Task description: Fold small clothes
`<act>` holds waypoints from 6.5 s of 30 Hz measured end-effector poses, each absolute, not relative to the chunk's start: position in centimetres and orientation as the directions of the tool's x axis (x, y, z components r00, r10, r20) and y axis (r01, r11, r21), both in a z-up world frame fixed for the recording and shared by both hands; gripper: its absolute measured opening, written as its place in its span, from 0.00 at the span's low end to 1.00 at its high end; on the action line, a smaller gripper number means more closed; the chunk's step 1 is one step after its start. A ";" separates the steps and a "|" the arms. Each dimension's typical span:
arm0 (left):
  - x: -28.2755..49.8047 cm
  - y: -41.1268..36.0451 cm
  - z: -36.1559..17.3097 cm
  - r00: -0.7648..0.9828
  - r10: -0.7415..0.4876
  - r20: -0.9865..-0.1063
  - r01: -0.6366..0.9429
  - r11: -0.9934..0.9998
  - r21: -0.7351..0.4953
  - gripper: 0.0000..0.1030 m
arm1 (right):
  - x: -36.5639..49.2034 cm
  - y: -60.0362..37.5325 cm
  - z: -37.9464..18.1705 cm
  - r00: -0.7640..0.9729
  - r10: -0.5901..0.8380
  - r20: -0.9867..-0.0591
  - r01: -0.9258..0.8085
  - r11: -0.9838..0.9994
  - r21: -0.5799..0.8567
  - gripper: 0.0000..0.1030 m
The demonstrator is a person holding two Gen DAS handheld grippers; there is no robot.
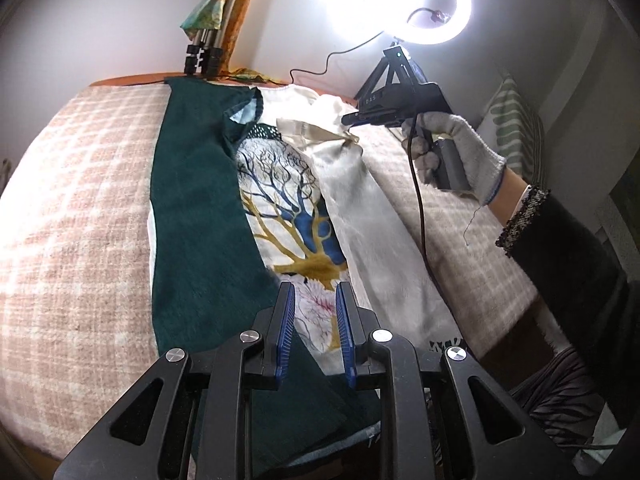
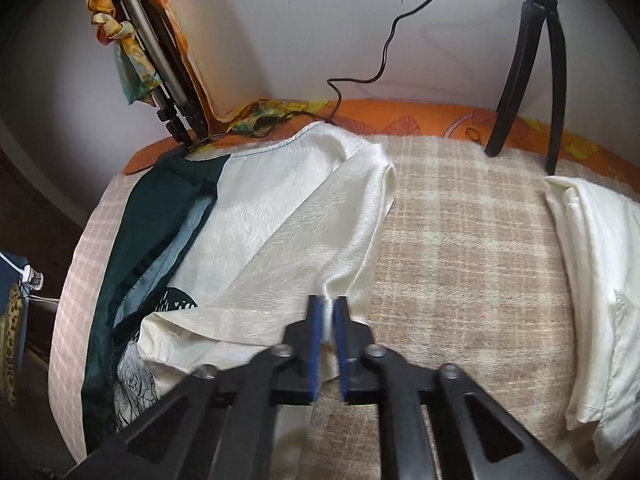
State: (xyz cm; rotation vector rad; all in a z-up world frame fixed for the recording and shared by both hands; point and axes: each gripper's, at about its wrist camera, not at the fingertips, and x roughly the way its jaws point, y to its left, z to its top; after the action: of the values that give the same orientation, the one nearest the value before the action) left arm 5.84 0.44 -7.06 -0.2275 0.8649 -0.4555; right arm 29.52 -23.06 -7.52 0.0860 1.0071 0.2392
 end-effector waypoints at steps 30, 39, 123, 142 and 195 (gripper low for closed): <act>6.9 4.6 -6.5 0.590 -0.462 -0.662 0.217 0.881 -0.421 0.18 | 38.3 -12.7 -4.7 0.498 0.432 -0.752 -0.233 0.902 0.364 0.42; 5.9 5.9 -6.7 0.617 -0.414 -0.670 0.186 0.903 -0.386 0.19 | 29.2 -18.8 0.4 0.607 0.390 -0.692 -0.232 0.920 0.315 0.42; 14.7 9.1 -8.7 0.586 -0.504 -0.635 0.053 0.805 -0.590 0.02 | 11.4 -25.5 -8.6 0.486 0.615 -0.622 -0.152 0.760 0.633 0.00; 18.4 11.8 -11.1 0.639 -0.377 -0.671 -0.117 0.814 -0.568 0.18 | 16.2 -26.1 -11.5 0.487 0.496 -0.719 -0.055 0.839 0.542 0.22; 39.5 12.4 -12.7 0.578 -0.446 -0.683 0.000 0.837 -0.547 0.49 | 37.4 -28.2 -9.9 0.489 0.578 -0.653 -0.176 0.799 0.575 0.40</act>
State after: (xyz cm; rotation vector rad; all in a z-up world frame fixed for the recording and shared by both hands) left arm 39.52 12.36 -12.67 -0.5333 0.9268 -0.2759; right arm 37.41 -28.15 -9.94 0.4714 0.9579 0.4789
